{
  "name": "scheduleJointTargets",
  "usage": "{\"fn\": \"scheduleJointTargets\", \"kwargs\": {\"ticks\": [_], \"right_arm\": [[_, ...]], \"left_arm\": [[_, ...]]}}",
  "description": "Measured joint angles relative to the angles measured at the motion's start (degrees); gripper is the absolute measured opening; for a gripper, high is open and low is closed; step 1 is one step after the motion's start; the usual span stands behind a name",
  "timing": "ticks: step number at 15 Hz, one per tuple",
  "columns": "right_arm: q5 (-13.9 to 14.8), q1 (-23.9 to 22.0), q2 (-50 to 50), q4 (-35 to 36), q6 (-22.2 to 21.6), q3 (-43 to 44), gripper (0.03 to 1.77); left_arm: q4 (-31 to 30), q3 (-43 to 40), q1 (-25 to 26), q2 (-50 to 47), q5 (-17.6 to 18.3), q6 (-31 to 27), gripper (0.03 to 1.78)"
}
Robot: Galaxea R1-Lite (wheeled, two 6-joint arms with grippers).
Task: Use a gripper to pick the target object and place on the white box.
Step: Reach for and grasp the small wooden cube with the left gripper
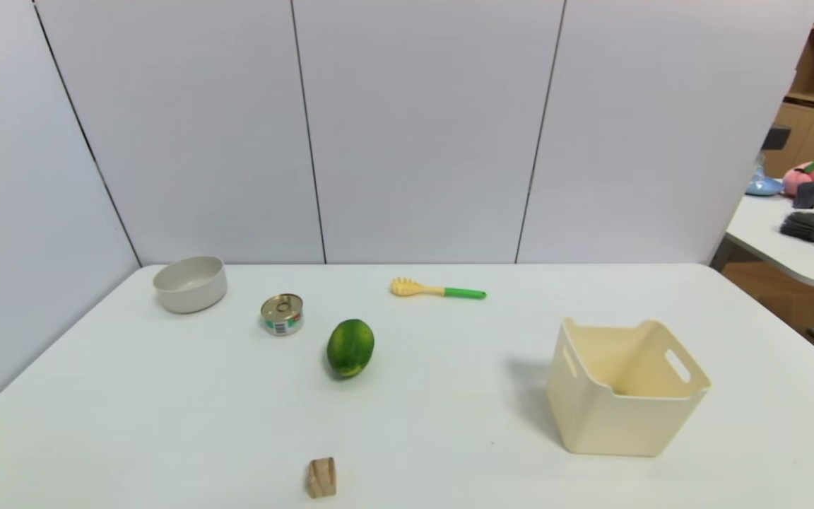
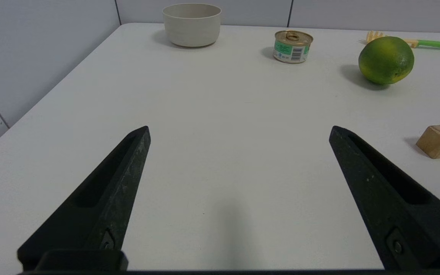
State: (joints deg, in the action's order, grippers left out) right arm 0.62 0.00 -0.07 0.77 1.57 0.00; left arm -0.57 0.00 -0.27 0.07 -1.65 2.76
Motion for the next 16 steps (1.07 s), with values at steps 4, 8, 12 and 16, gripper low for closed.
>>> {"fn": "scheduleJointTargets", "kwargs": {"ticks": [4,8,12,16], "right_arm": [[0.01,0.00,0.00,0.00,0.02,0.00,1.70],[0.00,0.00,0.00,-0.02,-0.01,0.00,1.70],[0.00,0.00,0.00,-0.02,0.02,0.00,1.70],[0.00,0.00,0.00,0.00,-0.01,0.00,1.70]], "left_arm": [[0.00,0.00,0.00,0.00,0.00,0.00,1.69],[-0.02,0.00,0.00,0.00,0.02,0.16,1.69],[-0.11,0.00,0.17,-0.02,0.02,0.79,1.69],[0.05,0.00,0.27,0.23,-0.09,0.79,1.69]]}}
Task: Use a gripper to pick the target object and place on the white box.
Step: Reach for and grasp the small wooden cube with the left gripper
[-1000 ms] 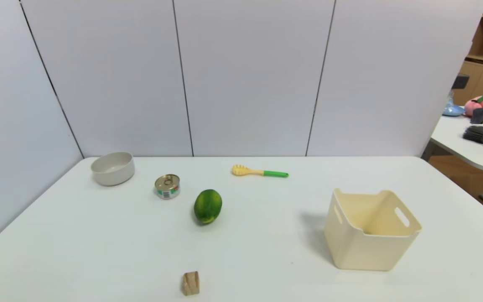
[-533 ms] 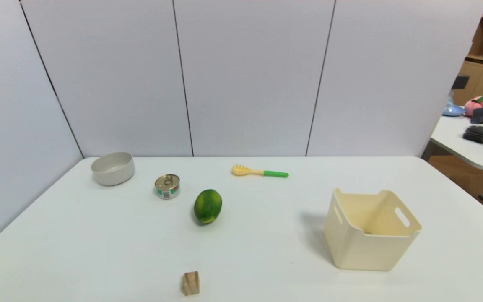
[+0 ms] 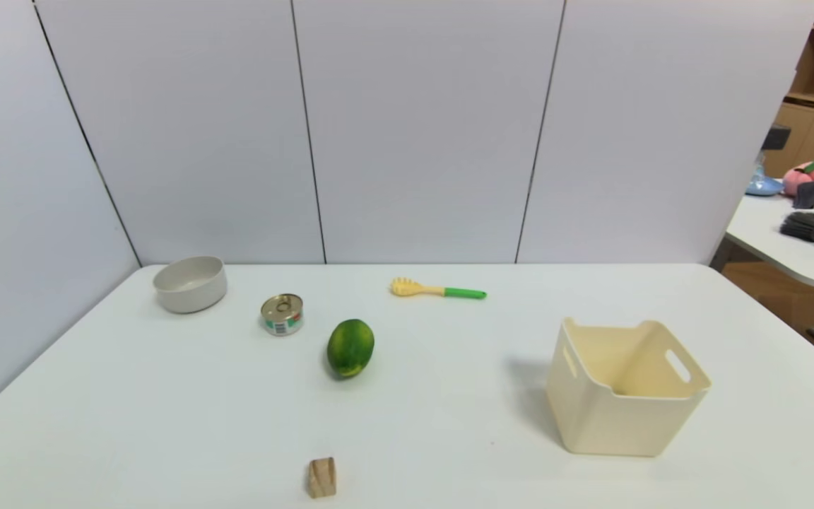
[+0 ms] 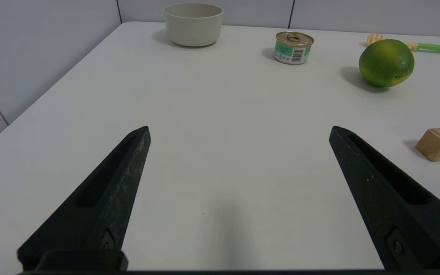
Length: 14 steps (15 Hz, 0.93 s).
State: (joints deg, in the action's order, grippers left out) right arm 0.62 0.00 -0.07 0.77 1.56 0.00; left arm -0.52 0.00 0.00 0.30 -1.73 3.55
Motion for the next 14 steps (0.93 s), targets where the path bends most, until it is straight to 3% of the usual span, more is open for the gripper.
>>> {"fn": "scheduleJointTargets", "kwargs": {"ticks": [5,10,14], "right_arm": [[-0.02,0.00,0.00,-0.02,0.01,0.00,1.70],[0.00,0.00,0.00,-0.02,0.01,0.00,1.70],[0.00,0.00,0.00,0.00,0.01,0.00,1.70]], "left_arm": [[0.22,1.34,-0.10,7.27,-0.22,-2.91,1.69],[0.57,16.12,-2.41,19.92,0.02,-7.81,1.69],[2.97,27.44,-4.85,29.90,0.63,-15.14,1.69]]}}
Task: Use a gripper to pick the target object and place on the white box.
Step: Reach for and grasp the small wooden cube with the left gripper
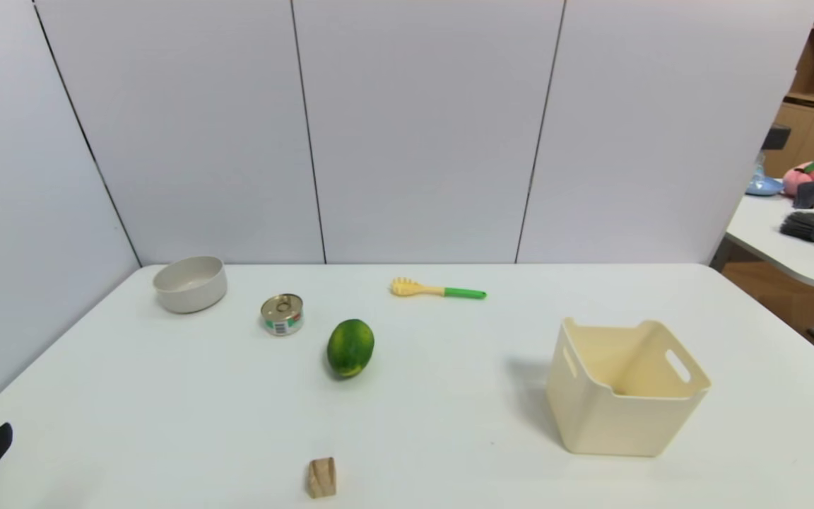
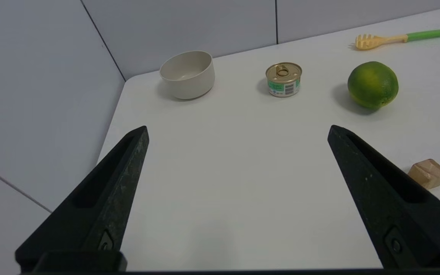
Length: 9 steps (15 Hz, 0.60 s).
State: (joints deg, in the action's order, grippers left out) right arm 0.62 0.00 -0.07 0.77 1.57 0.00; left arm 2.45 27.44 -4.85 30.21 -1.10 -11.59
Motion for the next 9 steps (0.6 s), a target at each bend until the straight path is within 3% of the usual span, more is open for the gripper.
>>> {"fn": "scheduleJointTargets", "kwargs": {"ticks": [3,5,9], "right_arm": [[0.00,0.00,0.00,-0.02,0.00,0.00,1.70],[0.00,0.00,0.00,-0.02,0.02,0.00,1.70],[0.00,0.00,0.00,0.00,0.00,0.00,1.70]], "left_arm": [[1.13,4.47,-2.12,6.31,5.23,-8.02,1.69],[4.02,5.52,-2.97,9.70,13.52,-10.67,1.69],[17.25,9.19,-3.46,16.75,30.83,-17.92,1.69]]}}
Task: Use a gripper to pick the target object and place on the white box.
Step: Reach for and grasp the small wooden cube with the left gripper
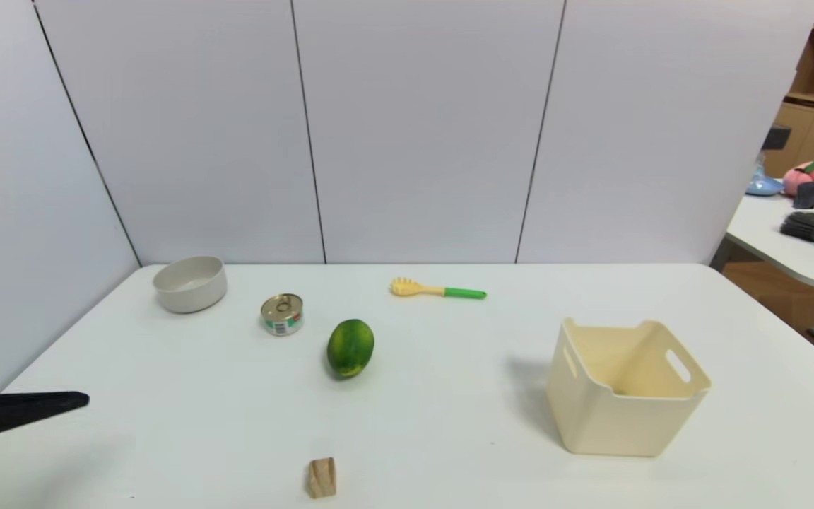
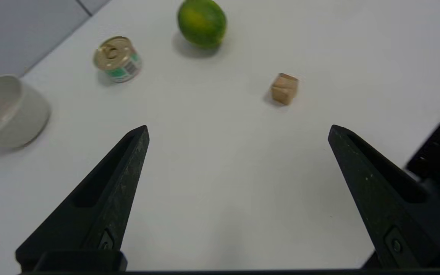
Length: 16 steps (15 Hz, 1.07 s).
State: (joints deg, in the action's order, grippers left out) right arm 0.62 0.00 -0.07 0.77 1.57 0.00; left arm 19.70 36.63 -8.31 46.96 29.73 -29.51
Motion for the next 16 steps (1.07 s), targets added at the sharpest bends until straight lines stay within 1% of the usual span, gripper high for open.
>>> {"fn": "scheduleJointTargets", "kwargs": {"ticks": [1,3,4,5,7,9,11,16], "right_arm": [[0.00,0.00,0.00,0.00,0.00,0.00,1.70],[-0.02,0.00,0.00,0.00,0.02,0.00,1.70],[-0.02,0.00,0.00,0.00,0.02,0.00,1.70],[0.00,0.00,0.00,0.00,0.02,0.00,1.70],[0.00,0.00,0.00,-0.02,0.02,0.00,1.70],[-0.02,0.00,0.00,0.00,0.00,0.00,1.70],[-0.02,0.00,0.00,0.00,0.02,0.00,1.70],[0.00,0.00,0.00,-0.02,0.00,0.00,1.70]], "left_arm": [[2.35,0.93,-0.11,2.02,3.43,-2.56,1.69],[4.17,1.68,-0.20,6.01,8.55,-8.00,1.69],[4.78,1.68,-0.20,8.24,10.70,-11.01,1.69],[5.05,1.38,-0.22,10.26,12.08,-13.87,1.69],[5.21,0.96,-0.22,15.21,13.13,-19.04,1.69],[4.52,1.01,-0.22,20.02,14.09,-21.97,1.69],[3.89,1.38,-0.26,23.54,14.73,-21.59,1.69],[3.36,5.60,-1.74,31.68,14.84,-20.81,1.69]]}}
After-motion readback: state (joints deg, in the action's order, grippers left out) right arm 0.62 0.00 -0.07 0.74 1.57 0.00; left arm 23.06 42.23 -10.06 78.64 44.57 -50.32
